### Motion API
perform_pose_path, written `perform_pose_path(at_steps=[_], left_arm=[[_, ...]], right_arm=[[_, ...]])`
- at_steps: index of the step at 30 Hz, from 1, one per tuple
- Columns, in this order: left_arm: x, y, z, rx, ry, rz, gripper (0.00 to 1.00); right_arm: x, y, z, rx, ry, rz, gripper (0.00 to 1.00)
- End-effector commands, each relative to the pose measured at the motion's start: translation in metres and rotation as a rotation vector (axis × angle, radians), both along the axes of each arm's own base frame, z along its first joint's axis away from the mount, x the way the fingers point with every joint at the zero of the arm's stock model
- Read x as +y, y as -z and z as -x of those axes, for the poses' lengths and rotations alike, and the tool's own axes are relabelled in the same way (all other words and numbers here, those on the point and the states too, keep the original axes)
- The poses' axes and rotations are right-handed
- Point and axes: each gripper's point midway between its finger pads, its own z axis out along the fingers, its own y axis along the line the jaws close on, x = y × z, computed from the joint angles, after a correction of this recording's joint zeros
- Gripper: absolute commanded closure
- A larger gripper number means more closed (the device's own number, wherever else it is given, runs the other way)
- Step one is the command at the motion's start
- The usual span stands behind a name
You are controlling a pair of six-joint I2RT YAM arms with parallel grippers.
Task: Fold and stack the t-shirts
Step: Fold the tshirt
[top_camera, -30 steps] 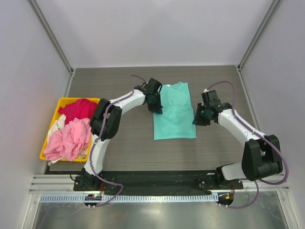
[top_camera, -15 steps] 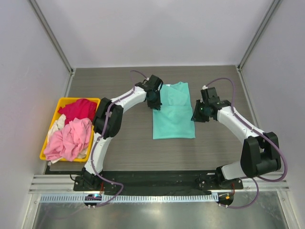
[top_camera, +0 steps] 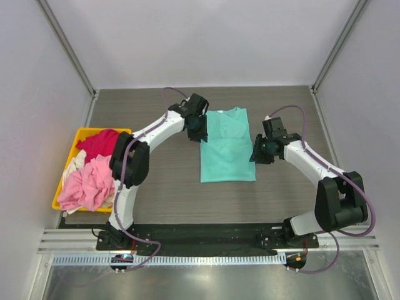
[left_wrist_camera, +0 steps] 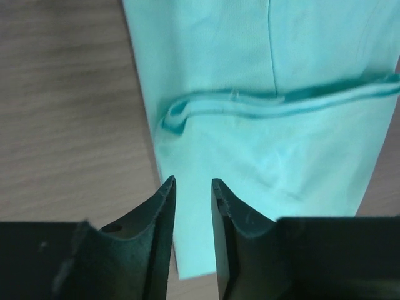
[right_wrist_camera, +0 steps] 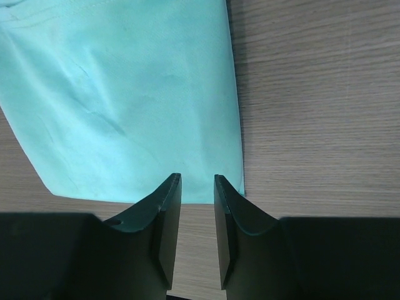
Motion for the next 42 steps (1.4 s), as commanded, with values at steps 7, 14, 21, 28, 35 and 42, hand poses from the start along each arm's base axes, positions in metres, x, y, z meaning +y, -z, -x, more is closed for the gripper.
perform_pose_path(at_steps=[7, 14, 21, 28, 35, 42], left_arm=[[0.024, -0.031, 0.095, 0.055, 0.035, 0.146, 0.59], [0.025, -0.019, 0.123, 0.082, -0.002, 0.261, 0.56], [0.026, -0.002, 0.133, 0.111, -0.047, 0.301, 0.56], [0.028, -0.003, 0.143, 0.116, -0.065, 0.338, 0.54], [0.028, 0.01, 0.142, 0.127, -0.091, 0.335, 0.53], [0.016, 0.035, 0.157, 0.171, -0.085, 0.29, 0.54]], right_arm=[[-0.003, 0.011, 0.005, 0.048, 0.04, 0.015, 0.62], [-0.002, -0.003, 0.007, 0.027, 0.041, -0.005, 0.59], [-0.003, -0.004, 0.014, 0.022, 0.036, -0.005, 0.57], [-0.006, -0.003, 0.019, 0.023, 0.052, -0.001, 0.56], [-0.01, 0.008, 0.025, 0.039, 0.083, -0.006, 0.53], [-0.005, 0.021, 0.041, 0.074, 0.086, -0.047, 0.5]])
